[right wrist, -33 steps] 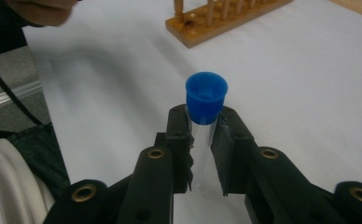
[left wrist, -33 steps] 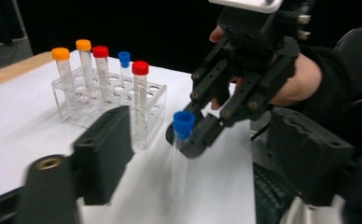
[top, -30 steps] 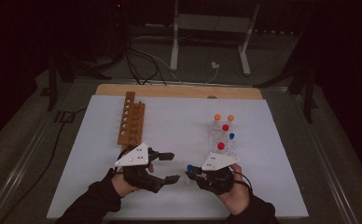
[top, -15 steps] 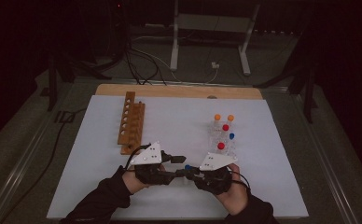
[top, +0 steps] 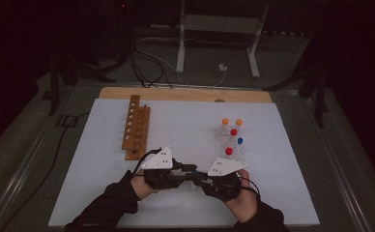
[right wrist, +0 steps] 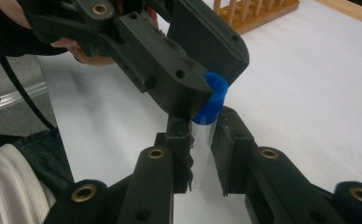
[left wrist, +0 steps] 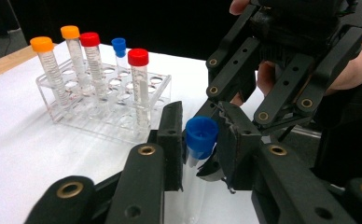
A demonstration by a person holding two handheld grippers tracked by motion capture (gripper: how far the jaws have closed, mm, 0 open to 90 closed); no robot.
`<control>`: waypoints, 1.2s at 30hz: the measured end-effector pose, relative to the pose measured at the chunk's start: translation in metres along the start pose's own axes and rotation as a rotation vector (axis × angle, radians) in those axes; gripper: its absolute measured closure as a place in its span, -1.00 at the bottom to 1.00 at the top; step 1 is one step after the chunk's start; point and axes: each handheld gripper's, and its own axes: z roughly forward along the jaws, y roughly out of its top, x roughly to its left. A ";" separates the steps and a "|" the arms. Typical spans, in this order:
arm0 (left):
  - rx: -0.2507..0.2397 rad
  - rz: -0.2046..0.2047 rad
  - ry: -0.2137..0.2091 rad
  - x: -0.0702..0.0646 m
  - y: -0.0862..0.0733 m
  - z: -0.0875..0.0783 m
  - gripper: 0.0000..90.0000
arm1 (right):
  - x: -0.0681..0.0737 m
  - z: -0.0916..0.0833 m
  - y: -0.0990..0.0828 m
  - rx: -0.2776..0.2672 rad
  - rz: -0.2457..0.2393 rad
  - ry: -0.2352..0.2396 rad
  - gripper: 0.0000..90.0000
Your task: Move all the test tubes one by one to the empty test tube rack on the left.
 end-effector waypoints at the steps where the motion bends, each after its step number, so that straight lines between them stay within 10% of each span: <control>1: 0.003 0.005 -0.002 0.000 0.000 0.001 0.66 | 0.000 0.000 0.000 0.000 0.000 0.000 0.71; 13: 0.009 0.035 -0.004 0.000 0.003 -0.001 0.71 | 0.000 0.000 0.000 -0.012 0.002 -0.001 0.69; 36: -0.020 -0.010 0.203 0.046 0.026 -0.059 0.71 | -0.008 -0.017 -0.001 -0.153 0.071 -0.019 -0.99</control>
